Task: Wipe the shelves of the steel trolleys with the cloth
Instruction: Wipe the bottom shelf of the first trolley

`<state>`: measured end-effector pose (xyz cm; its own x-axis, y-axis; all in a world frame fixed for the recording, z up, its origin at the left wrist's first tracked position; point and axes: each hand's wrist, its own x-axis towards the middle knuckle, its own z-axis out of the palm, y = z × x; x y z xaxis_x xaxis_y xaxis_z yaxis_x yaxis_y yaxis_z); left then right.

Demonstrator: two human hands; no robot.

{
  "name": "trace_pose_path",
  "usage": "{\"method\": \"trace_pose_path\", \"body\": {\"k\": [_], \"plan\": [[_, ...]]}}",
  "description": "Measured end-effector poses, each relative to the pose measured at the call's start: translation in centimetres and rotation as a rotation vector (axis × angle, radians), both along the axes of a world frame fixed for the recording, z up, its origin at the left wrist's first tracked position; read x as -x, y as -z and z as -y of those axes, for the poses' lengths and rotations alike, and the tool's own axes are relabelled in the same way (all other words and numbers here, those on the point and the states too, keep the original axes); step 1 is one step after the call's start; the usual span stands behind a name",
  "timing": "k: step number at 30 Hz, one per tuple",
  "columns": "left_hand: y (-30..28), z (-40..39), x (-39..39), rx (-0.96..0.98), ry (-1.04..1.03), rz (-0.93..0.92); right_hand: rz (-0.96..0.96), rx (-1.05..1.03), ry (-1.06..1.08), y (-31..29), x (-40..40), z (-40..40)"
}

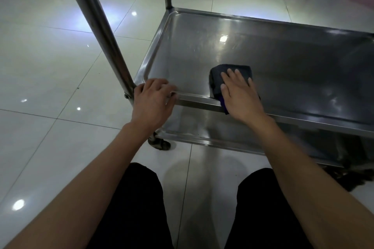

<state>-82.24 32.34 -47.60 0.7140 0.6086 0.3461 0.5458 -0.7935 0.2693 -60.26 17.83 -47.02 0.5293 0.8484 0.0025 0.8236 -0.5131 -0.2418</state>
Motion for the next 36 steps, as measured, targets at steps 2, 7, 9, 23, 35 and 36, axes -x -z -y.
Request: {"method": "trace_pose_path", "body": {"k": [2, 7, 9, 23, 35, 36], "plan": [[-0.2, 0.0, -0.3, 0.024, -0.008, -0.007, 0.013, -0.002, 0.009, -0.1, 0.4, 0.0], [-0.2, 0.5, 0.0, 0.045, -0.009, 0.009, -0.074, -0.045, -0.010, -0.8, 0.6, 0.4], [-0.2, 0.4, 0.4, 0.039, -0.010, 0.003, -0.160, -0.113, -0.004, -1.0, 0.3, 1.0], [-1.0, 0.0, 2.9, -0.052, -0.033, 0.032, -0.062, 0.000, -0.104, -0.7, 2.1, -1.5], [0.6, -0.7, 5.7, -0.012, 0.013, 0.089, -0.020, -0.013, -0.318, 1.1, 9.5, -13.3], [0.8, -0.9, 5.8, -0.009, 0.011, 0.085, -0.024, -0.012, -0.342, 1.1, 9.9, -14.2]]}}
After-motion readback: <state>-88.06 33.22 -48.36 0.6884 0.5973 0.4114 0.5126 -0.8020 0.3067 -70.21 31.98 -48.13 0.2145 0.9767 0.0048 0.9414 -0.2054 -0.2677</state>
